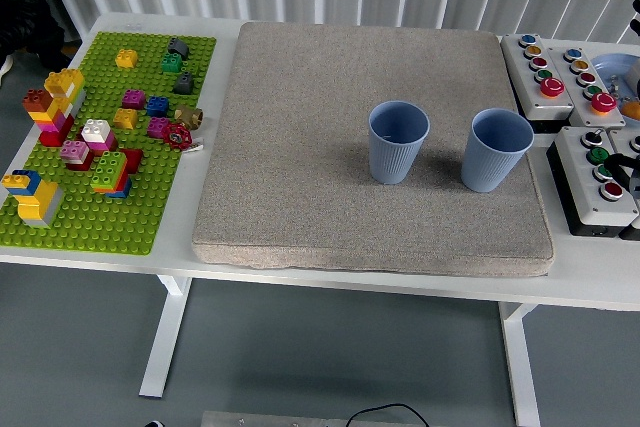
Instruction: Pick cup pour cup place
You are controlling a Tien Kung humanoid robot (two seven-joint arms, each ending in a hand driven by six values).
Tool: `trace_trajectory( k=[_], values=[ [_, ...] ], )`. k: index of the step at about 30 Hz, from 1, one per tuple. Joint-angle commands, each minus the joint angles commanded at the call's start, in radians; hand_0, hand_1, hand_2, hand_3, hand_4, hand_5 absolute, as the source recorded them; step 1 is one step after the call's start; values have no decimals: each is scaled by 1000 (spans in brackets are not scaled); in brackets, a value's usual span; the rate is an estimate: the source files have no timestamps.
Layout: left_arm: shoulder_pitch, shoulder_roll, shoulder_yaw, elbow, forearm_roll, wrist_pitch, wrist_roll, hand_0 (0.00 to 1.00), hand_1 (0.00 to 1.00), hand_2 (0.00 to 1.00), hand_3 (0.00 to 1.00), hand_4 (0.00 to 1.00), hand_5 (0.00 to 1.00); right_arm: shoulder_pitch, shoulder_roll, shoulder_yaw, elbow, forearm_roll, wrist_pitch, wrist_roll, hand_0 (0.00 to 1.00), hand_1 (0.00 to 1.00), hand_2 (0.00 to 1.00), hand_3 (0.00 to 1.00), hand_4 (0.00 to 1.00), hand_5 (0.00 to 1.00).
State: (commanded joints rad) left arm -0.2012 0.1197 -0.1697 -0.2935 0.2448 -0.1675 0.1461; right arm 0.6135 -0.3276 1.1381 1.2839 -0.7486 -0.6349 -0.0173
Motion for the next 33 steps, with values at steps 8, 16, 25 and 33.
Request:
trace_trajectory(
  k=[8,16,25,33],
  values=[
    [-6,-1,8,1,-10,0,-5,799,852,862,783,503,998,4,-3,4,1,2,4,0,933,868,957,908,711,998],
    [-7,-1,10,2,-12,1,-7,800,852,862,783,503,998,3,-5,7,1,2,7,-1,933,869,957,909,710,998],
    [-1,0,9,4,-12,1,-7,800,852,862,783,502,998,0,-3,5,2,-1,9,-4,932,869,957,908,707,998],
    [1,-1,6,5,-10,1,-6,801,852,862,783,502,998,1,-4,5,6,-1,11,-7,932,869,957,909,706,998]
  ],
)
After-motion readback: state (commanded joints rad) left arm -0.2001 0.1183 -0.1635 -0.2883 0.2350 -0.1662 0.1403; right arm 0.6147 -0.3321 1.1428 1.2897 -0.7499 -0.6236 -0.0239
